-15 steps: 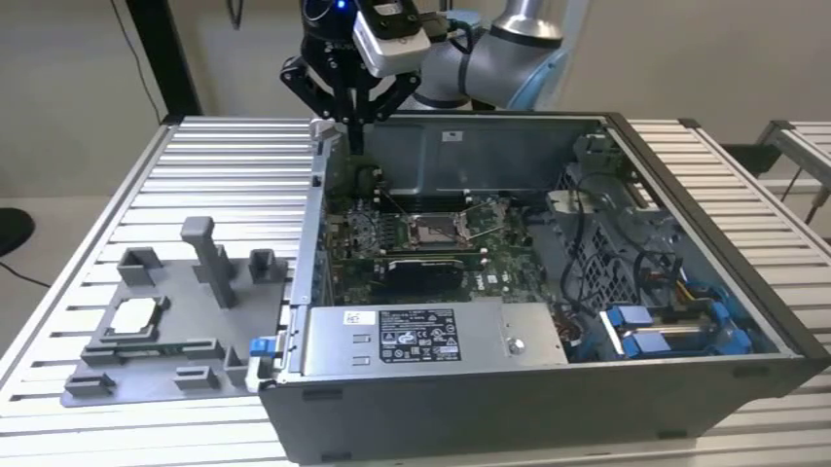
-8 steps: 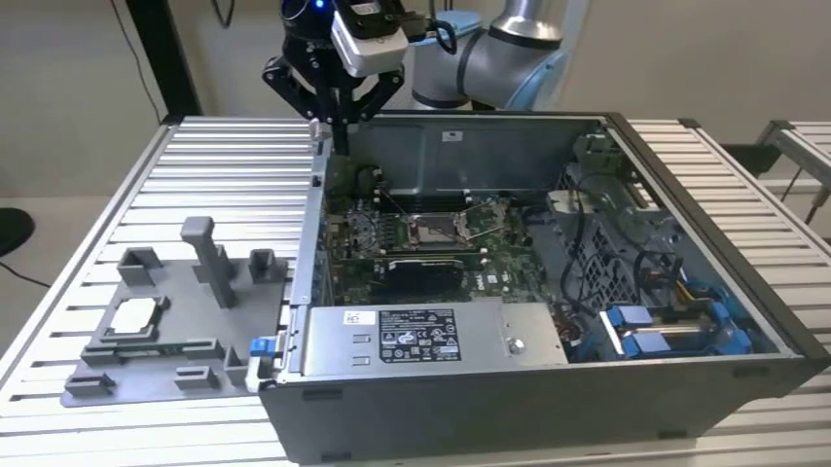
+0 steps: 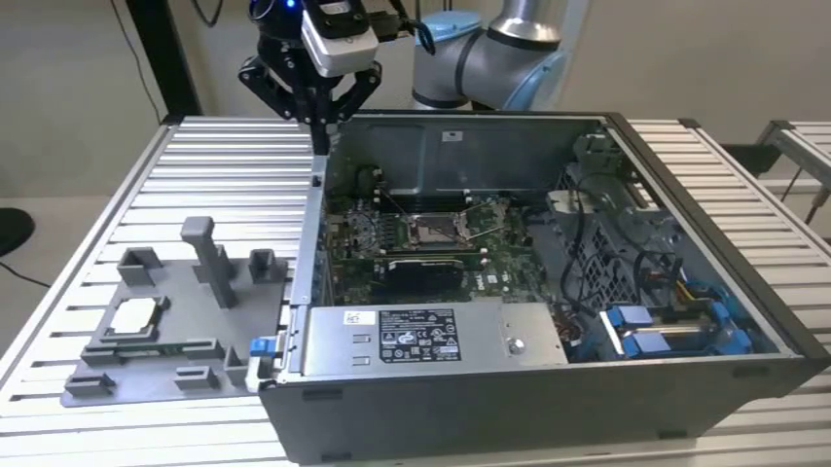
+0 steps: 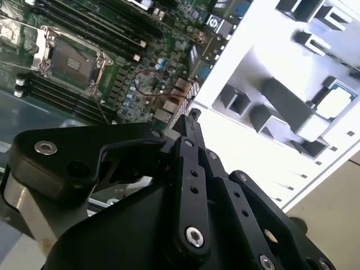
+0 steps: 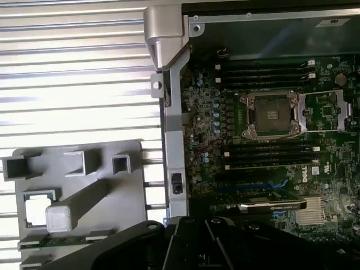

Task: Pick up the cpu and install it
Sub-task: 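Pick up the cpu and move it towards the insertion slot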

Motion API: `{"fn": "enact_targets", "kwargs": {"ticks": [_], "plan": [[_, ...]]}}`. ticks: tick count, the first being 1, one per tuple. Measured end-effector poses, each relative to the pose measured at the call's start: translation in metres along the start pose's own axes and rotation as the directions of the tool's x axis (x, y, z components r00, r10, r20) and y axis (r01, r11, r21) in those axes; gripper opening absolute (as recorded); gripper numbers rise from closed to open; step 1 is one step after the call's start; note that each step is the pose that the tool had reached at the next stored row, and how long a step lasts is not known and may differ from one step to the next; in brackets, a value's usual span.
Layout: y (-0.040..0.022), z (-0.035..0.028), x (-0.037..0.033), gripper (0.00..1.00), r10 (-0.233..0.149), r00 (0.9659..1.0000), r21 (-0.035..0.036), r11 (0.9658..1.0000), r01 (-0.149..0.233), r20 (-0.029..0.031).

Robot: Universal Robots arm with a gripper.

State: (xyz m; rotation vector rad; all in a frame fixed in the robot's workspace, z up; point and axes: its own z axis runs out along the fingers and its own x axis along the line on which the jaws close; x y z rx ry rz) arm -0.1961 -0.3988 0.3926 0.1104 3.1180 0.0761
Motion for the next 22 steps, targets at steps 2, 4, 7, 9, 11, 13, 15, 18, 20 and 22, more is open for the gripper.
{"fn": "enact_targets", "kwargs": {"ticks": [2, 4, 7, 9, 11, 13, 15, 18, 20, 22], "plan": [[-0.0004, -0.0001, 0.0058, 0.00, 0.000, 1.0000, -0.0004, 1.0000, 0.000, 0.0001], [-0.0008, -0.0002, 0.0114, 0.00, 0.000, 1.0000, -0.0005, 1.0000, 0.000, 0.0000], [-0.0014, -0.0004, 0.0202, 0.00, 0.000, 1.0000, -0.0008, 1.0000, 0.000, -0.0001], [-0.0018, -0.0006, 0.0263, 0.00, 0.000, 1.0000, -0.0010, 1.0000, 0.000, 0.0000], [-0.0023, -0.0007, 0.0324, 0.00, 0.000, 1.0000, -0.0013, 1.0000, 0.000, -0.0001], [-0.0027, -0.0008, 0.0383, 0.00, 0.000, 1.0000, -0.0016, 1.0000, 0.000, -0.0001], [-0.0031, -0.0010, 0.0448, 0.00, 0.000, 1.0000, -0.0019, 1.0000, 0.000, -0.0002], [-0.0038, -0.0012, 0.0543, 0.00, 0.000, 1.0000, -0.0024, 1.0000, 0.000, -0.0001], [-0.0043, -0.0013, 0.0604, 0.00, 0.000, 1.0000, -0.0026, 1.0000, 0.000, -0.0002], [-0.0046, -0.0015, 0.0663, 0.00, 0.000, 1.0000, -0.0027, 1.0000, 0.000, -0.0002]]}}
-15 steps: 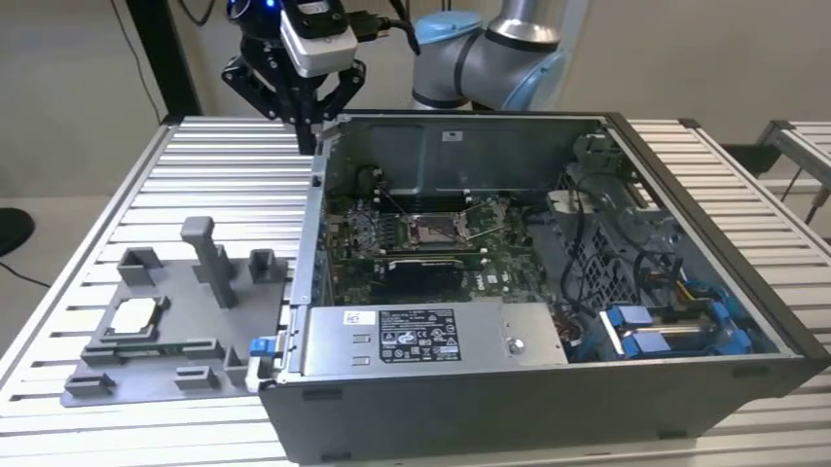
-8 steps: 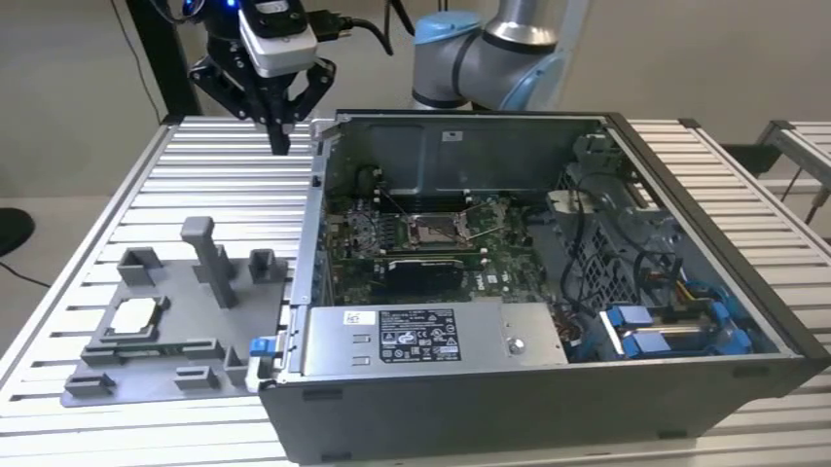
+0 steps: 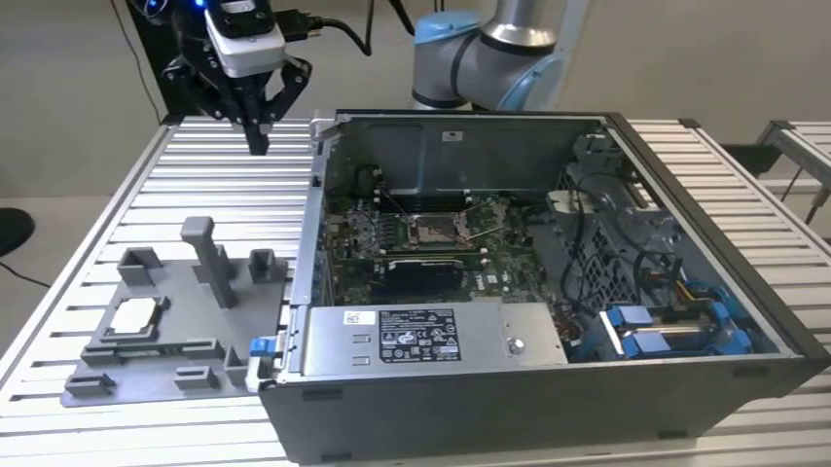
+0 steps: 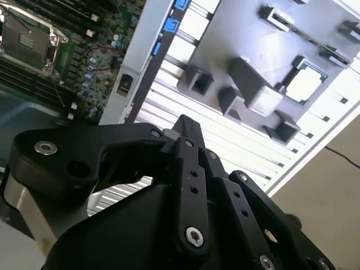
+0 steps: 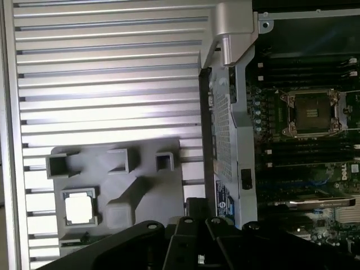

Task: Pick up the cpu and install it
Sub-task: 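Pick up the cpu and move it towards the insertion slot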

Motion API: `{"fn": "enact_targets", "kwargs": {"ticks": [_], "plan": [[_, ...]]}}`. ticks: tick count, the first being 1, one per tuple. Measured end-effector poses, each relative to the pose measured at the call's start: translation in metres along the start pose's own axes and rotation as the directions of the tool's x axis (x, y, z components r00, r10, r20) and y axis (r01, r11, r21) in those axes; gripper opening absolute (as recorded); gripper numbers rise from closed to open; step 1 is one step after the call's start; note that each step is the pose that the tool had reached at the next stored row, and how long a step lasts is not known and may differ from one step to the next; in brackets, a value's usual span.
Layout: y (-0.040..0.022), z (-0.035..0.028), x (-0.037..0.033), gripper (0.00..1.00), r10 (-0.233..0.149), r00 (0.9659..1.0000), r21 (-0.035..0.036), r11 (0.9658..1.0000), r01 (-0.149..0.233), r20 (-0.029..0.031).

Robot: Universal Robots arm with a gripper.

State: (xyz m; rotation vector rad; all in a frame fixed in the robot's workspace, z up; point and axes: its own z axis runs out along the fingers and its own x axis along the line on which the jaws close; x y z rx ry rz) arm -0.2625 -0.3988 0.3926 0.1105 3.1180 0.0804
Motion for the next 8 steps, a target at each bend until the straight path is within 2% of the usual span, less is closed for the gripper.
{"fn": "enact_targets", "kwargs": {"ticks": [8], "plan": [[-0.0012, -0.0004, 0.0179, 0.00, 0.000, 1.0000, -0.0001, 1.0000, 0.000, 0.0000]]}}
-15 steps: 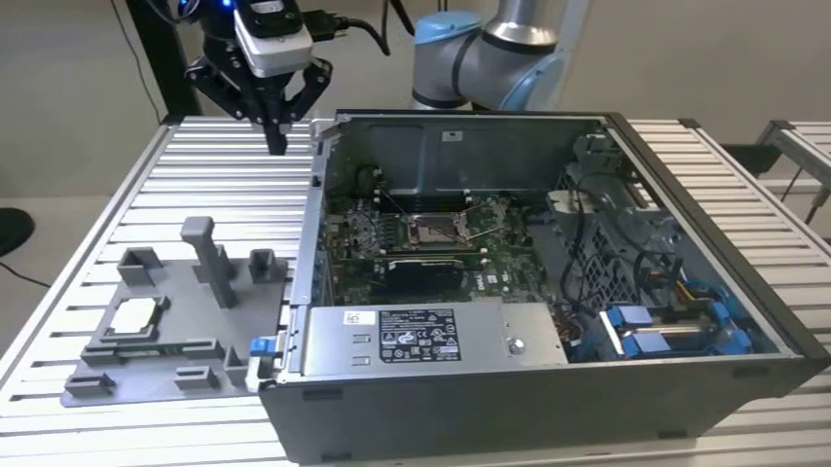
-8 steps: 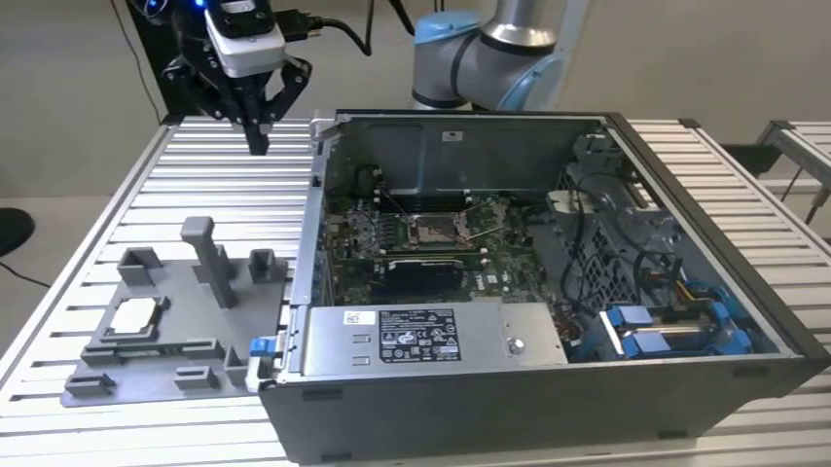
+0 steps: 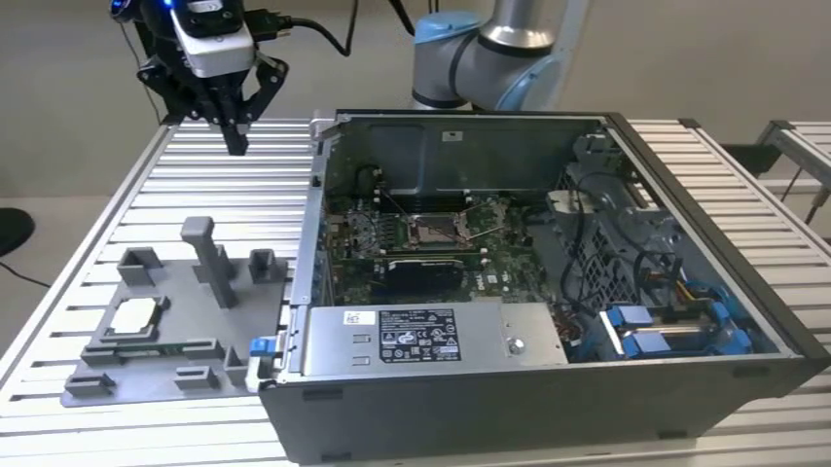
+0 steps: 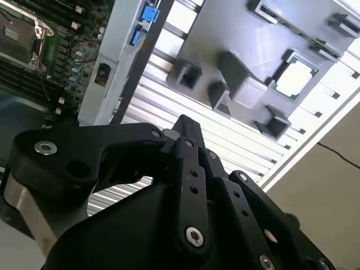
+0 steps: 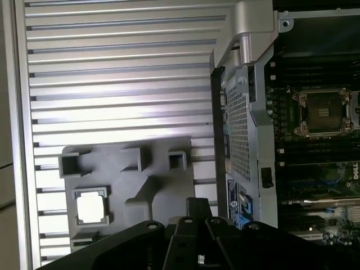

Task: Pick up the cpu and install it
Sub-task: 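Pick up the cpu and move it towards the insertion slot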

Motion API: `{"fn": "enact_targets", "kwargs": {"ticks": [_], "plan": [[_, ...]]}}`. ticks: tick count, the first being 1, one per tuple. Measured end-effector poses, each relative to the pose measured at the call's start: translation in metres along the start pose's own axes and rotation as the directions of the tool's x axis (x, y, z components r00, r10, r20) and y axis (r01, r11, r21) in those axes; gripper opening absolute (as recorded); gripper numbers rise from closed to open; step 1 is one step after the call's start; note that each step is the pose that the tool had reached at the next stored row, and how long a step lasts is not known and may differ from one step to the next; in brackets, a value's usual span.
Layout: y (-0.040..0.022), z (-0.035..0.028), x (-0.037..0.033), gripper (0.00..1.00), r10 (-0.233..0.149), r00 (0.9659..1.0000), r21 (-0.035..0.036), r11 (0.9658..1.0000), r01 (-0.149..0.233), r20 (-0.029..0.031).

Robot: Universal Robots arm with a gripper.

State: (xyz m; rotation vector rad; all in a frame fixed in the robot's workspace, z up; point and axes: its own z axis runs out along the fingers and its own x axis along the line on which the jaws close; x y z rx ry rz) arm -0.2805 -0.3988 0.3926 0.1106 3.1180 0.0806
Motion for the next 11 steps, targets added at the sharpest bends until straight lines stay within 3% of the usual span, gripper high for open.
{"fn": "enact_targets", "kwargs": {"ticks": [11], "plan": [[-0.0018, -0.0006, 0.0249, 0.00, 0.000, 1.0000, -0.0001, 1.0000, 0.000, -0.0001]]}}
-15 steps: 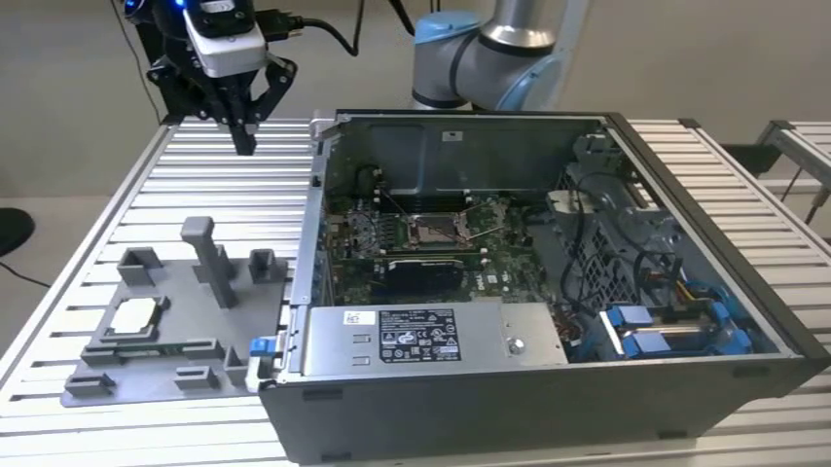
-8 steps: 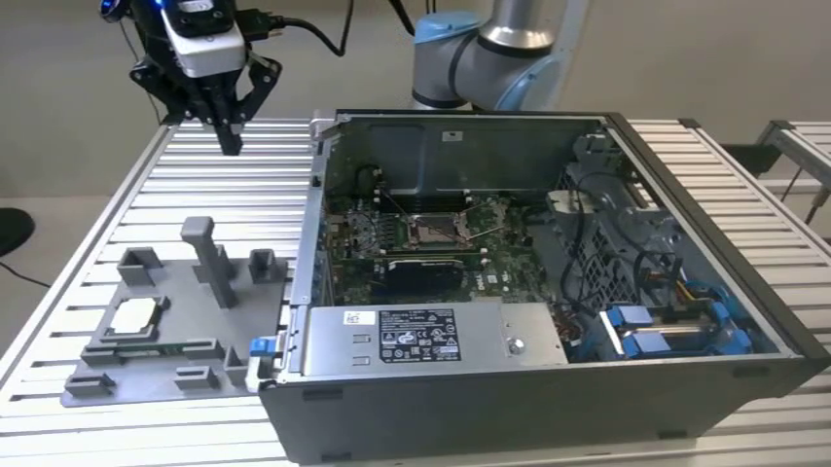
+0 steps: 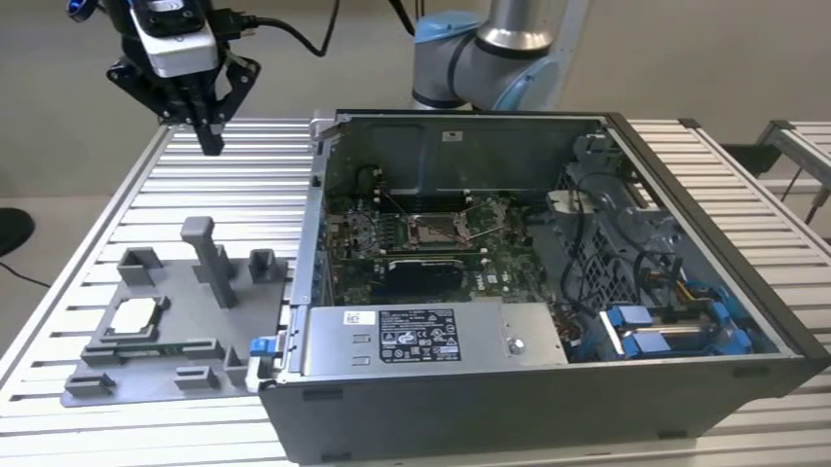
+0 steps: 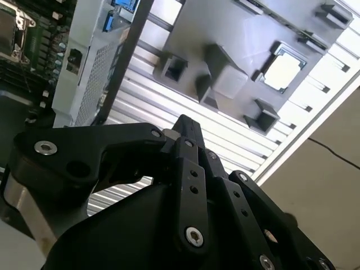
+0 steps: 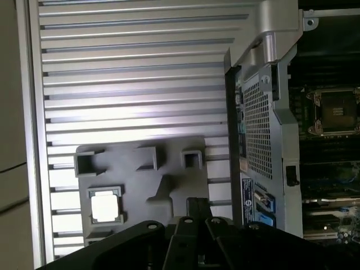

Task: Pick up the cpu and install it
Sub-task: 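Pick up the cpu and move it towards the insertion slot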

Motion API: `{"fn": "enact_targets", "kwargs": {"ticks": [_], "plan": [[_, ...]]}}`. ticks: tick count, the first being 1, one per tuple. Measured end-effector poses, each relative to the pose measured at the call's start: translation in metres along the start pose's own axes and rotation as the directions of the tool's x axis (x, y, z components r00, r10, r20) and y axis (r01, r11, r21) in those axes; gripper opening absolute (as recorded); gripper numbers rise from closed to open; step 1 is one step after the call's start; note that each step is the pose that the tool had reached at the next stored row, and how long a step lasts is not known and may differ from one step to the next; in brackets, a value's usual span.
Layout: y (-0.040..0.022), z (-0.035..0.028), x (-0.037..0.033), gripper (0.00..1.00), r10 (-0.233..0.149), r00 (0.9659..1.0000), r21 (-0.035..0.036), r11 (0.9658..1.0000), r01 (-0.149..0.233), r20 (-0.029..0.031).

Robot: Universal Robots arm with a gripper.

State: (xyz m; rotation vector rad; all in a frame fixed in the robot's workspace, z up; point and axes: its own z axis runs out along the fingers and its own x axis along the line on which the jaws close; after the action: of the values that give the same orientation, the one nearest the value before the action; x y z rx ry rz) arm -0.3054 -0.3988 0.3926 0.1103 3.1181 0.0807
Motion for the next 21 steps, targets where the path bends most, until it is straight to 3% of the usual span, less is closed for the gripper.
{"fn": "enact_targets", "kwargs": {"ticks": [11, 21], "plan": [[-0.0031, -0.0006, 0.0270, 0.00, 0.000, 1.0000, -0.0003, 1.0000, 0.000, 0.0000], [-0.0107, -0.0011, 0.0408, 0.00, -0.006, 1.0000, -0.0006, 1.0000, 0.006, 0.0005]]}}
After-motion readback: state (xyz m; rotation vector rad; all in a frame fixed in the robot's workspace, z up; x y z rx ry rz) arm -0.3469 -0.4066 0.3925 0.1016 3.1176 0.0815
